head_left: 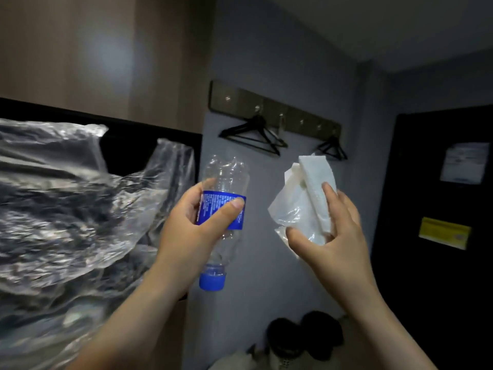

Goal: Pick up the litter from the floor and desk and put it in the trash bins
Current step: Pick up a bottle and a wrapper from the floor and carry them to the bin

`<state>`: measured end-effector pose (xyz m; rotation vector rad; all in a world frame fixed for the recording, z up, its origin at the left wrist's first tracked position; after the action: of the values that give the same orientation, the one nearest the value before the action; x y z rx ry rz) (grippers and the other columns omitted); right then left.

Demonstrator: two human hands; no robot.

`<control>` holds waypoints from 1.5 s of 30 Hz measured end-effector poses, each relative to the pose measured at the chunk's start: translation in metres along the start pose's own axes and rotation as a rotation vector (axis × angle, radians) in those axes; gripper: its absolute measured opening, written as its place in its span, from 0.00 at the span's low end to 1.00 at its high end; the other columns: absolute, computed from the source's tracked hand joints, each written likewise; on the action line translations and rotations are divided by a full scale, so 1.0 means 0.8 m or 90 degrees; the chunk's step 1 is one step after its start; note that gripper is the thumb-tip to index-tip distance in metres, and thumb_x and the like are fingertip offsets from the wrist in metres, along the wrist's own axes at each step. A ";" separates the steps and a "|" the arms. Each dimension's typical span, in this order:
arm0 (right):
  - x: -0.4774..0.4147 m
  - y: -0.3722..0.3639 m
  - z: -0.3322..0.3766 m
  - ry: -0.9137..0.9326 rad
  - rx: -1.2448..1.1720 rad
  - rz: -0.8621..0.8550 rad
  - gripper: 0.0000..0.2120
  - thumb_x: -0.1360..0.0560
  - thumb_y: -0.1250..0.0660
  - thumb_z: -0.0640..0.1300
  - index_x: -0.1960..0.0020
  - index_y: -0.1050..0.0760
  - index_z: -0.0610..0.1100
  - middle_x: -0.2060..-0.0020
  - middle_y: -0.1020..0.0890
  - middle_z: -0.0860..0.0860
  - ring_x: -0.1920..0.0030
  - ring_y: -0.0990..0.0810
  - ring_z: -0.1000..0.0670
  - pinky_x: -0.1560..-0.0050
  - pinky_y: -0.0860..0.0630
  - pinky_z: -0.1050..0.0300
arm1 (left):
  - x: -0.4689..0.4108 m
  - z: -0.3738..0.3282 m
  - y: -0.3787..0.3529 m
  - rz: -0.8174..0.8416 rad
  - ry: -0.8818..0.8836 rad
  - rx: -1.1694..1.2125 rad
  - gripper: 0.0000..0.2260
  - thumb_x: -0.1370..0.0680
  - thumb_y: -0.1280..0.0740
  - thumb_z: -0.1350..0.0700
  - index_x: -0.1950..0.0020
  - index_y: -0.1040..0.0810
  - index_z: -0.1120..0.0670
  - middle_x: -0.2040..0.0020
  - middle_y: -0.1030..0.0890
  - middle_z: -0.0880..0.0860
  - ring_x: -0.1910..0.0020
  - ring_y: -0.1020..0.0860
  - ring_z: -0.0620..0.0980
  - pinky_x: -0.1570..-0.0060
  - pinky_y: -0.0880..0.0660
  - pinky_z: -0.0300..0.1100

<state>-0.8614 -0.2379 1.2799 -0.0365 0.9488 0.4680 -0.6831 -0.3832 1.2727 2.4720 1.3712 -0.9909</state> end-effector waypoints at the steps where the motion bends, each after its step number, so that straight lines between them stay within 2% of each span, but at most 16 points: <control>1: -0.010 0.016 -0.013 0.000 0.018 -0.012 0.43 0.39 0.29 0.57 0.27 0.41 0.62 0.34 0.42 0.69 0.45 0.40 0.83 0.55 0.37 0.86 | -0.010 0.010 -0.024 0.021 0.001 0.012 0.19 0.36 0.27 0.46 0.46 0.23 0.38 0.54 0.16 0.51 0.57 0.17 0.50 0.64 0.22 0.42; 3: -0.028 0.042 -0.040 -0.007 0.044 -0.033 0.43 0.39 0.29 0.57 0.27 0.41 0.63 0.34 0.42 0.69 0.43 0.39 0.81 0.51 0.36 0.81 | -0.033 0.030 -0.066 0.055 0.002 0.028 0.18 0.35 0.27 0.46 0.46 0.23 0.38 0.54 0.16 0.50 0.59 0.17 0.49 0.65 0.22 0.41; 6: -0.054 0.065 -0.083 -0.019 0.084 -0.064 0.44 0.40 0.29 0.56 0.26 0.41 0.61 0.31 0.42 0.66 0.37 0.36 0.71 0.45 0.37 0.76 | -0.070 0.061 -0.115 0.082 0.002 0.045 0.17 0.36 0.27 0.46 0.48 0.23 0.37 0.55 0.15 0.49 0.59 0.16 0.50 0.63 0.20 0.43; 11: -0.098 0.079 -0.144 -0.009 0.160 -0.105 0.44 0.39 0.29 0.57 0.26 0.42 0.62 0.30 0.42 0.66 0.40 0.41 0.79 0.51 0.35 0.80 | -0.130 0.127 -0.179 0.150 0.003 0.081 0.16 0.36 0.27 0.46 0.49 0.23 0.37 0.55 0.16 0.48 0.59 0.17 0.48 0.64 0.21 0.41; 15: -0.141 0.081 -0.181 0.000 0.204 -0.145 0.43 0.38 0.28 0.57 0.26 0.42 0.62 0.30 0.42 0.67 0.40 0.42 0.79 0.53 0.37 0.85 | -0.191 0.174 -0.213 0.194 0.006 0.109 0.19 0.36 0.24 0.45 0.48 0.23 0.38 0.55 0.16 0.48 0.59 0.17 0.48 0.63 0.21 0.41; 18: -0.173 0.076 -0.212 0.001 0.241 -0.163 0.43 0.36 0.25 0.53 0.26 0.43 0.62 0.30 0.42 0.66 0.40 0.40 0.77 0.53 0.35 0.82 | -0.239 0.208 -0.243 0.229 0.012 0.132 0.17 0.36 0.24 0.44 0.49 0.23 0.36 0.55 0.16 0.48 0.59 0.17 0.47 0.64 0.21 0.40; 20: -0.191 0.075 -0.237 0.000 0.264 -0.175 0.43 0.35 0.26 0.52 0.26 0.43 0.62 0.30 0.42 0.65 0.38 0.38 0.72 0.51 0.35 0.78 | -0.265 0.235 -0.265 0.247 0.013 0.146 0.16 0.36 0.24 0.45 0.51 0.22 0.34 0.56 0.16 0.48 0.61 0.17 0.46 0.65 0.22 0.38; 22: -0.206 0.076 -0.263 -0.005 0.290 -0.182 0.43 0.35 0.26 0.53 0.26 0.43 0.62 0.29 0.43 0.64 0.35 0.38 0.65 0.49 0.36 0.75 | -0.287 0.264 -0.286 0.256 0.022 0.161 0.14 0.36 0.27 0.45 0.53 0.22 0.32 0.56 0.16 0.47 0.61 0.17 0.45 0.65 0.22 0.38; 24: -0.221 0.080 -0.292 -0.014 0.310 -0.185 0.43 0.36 0.27 0.54 0.26 0.44 0.62 0.28 0.43 0.64 0.34 0.39 0.65 0.50 0.37 0.75 | -0.306 0.294 -0.309 0.267 0.031 0.167 0.14 0.36 0.28 0.45 0.52 0.22 0.33 0.56 0.16 0.47 0.60 0.17 0.45 0.63 0.21 0.39; 30: -0.276 0.102 -0.399 -0.025 0.335 -0.181 0.44 0.36 0.28 0.54 0.26 0.45 0.62 0.28 0.44 0.63 0.33 0.40 0.63 0.49 0.38 0.73 | -0.361 0.377 -0.389 0.267 0.032 0.165 0.15 0.36 0.27 0.44 0.51 0.23 0.33 0.55 0.16 0.45 0.59 0.17 0.44 0.64 0.22 0.36; 33: -0.310 0.121 -0.461 -0.018 0.335 -0.180 0.44 0.35 0.27 0.53 0.25 0.46 0.61 0.28 0.44 0.63 0.32 0.40 0.61 0.47 0.39 0.73 | -0.389 0.415 -0.436 0.261 0.027 0.157 0.18 0.38 0.22 0.43 0.51 0.22 0.34 0.55 0.16 0.45 0.59 0.17 0.45 0.63 0.21 0.38; 35: -0.336 0.134 -0.505 -0.012 0.329 -0.175 0.44 0.35 0.27 0.54 0.25 0.46 0.61 0.27 0.45 0.62 0.32 0.41 0.61 0.46 0.39 0.72 | -0.409 0.440 -0.470 0.246 0.024 0.151 0.20 0.41 0.26 0.40 0.51 0.22 0.35 0.55 0.16 0.44 0.59 0.17 0.44 0.64 0.22 0.36; 40: -0.406 0.161 -0.608 -0.009 0.309 -0.150 0.44 0.36 0.27 0.55 0.25 0.45 0.60 0.28 0.45 0.63 0.36 0.42 0.67 0.47 0.40 0.74 | -0.461 0.501 -0.555 0.224 0.021 0.122 0.26 0.40 0.29 0.40 0.43 0.23 0.44 0.54 0.16 0.48 0.59 0.17 0.45 0.63 0.22 0.36; 45: -0.470 0.161 -0.716 -0.014 0.292 -0.124 0.44 0.34 0.25 0.53 0.25 0.45 0.60 0.27 0.44 0.63 0.36 0.43 0.69 0.48 0.39 0.77 | -0.521 0.582 -0.607 0.201 0.036 0.082 0.25 0.39 0.29 0.43 0.44 0.23 0.50 0.57 0.17 0.49 0.63 0.18 0.43 0.68 0.25 0.32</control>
<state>-1.5411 -0.3942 1.2609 0.2882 1.0003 0.0641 -1.4456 -0.5947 1.2559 2.7162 0.9139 -0.9696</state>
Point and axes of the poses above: each hand's wrist, its own x-axis away from the middle knuckle, its own y-axis out of the back of the hand, z = x × y, the point moved 9 cm from there along -x, towards the middle knuckle
